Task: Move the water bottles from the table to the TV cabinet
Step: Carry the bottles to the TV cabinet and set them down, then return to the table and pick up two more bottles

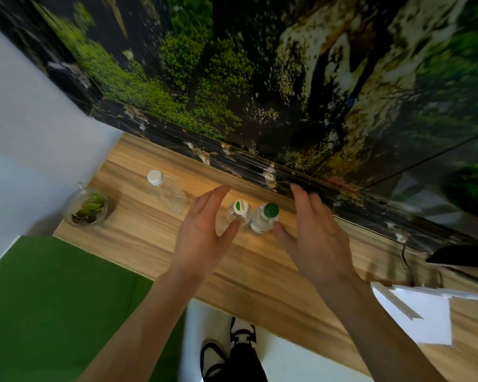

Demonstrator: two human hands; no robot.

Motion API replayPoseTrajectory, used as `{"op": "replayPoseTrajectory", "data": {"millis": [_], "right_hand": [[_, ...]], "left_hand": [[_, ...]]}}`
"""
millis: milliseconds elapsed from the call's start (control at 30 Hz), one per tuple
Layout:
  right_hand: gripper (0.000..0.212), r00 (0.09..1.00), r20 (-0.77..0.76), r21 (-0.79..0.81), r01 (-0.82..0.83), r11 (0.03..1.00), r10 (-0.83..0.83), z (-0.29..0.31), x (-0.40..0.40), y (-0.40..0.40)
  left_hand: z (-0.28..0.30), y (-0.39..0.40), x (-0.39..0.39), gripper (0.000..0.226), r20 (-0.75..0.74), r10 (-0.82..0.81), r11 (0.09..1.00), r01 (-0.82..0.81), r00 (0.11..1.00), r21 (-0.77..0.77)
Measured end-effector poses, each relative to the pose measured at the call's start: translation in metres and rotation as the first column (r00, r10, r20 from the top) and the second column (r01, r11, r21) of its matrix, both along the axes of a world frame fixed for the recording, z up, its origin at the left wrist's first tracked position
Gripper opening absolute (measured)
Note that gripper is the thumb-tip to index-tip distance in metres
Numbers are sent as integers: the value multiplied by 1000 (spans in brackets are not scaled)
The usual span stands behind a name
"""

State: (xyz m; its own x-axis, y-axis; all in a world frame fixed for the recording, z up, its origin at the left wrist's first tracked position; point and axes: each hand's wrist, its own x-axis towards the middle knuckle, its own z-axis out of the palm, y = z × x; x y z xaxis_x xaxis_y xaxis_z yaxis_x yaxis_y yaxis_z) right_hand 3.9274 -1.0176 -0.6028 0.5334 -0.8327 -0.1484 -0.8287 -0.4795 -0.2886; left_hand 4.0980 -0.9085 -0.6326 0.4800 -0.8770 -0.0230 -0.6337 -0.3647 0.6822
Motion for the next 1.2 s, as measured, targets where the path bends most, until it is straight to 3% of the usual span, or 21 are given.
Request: {"op": "replayPoseTrajectory", "data": {"millis": [133,267,467,600,800,967,1200], "right_hand": [[77,994,54,-11,-95,995,95,72,-5,17],[77,985,98,-84,-132,988,140,162,-11,40],[82,949,189,-240,-206,949,253,283,-10,82],[85,875,253,-304,-333,892,413,350,6,117],[84,599,264,-431,-628,648,756,410,60,173],[83,306,350,-496,-741,452,885,433,97,236],[84,-102,408,-532,-834,146,907,457,108,376]], "left_hand": [[69,31,9,58,154,-36,997,46,987,-66],[153,72,9,60,212,11,988,21,977,-151],[267,149,6,69,298,154,981,-110,942,-161],[328,204,5,74,391,272,961,-224,879,-165],[403,291,-11,73,479,552,833,-485,683,-267],[442,371,-58,72,547,693,682,-673,470,-286],[476,481,-159,77,517,853,287,-889,68,-357]]}}
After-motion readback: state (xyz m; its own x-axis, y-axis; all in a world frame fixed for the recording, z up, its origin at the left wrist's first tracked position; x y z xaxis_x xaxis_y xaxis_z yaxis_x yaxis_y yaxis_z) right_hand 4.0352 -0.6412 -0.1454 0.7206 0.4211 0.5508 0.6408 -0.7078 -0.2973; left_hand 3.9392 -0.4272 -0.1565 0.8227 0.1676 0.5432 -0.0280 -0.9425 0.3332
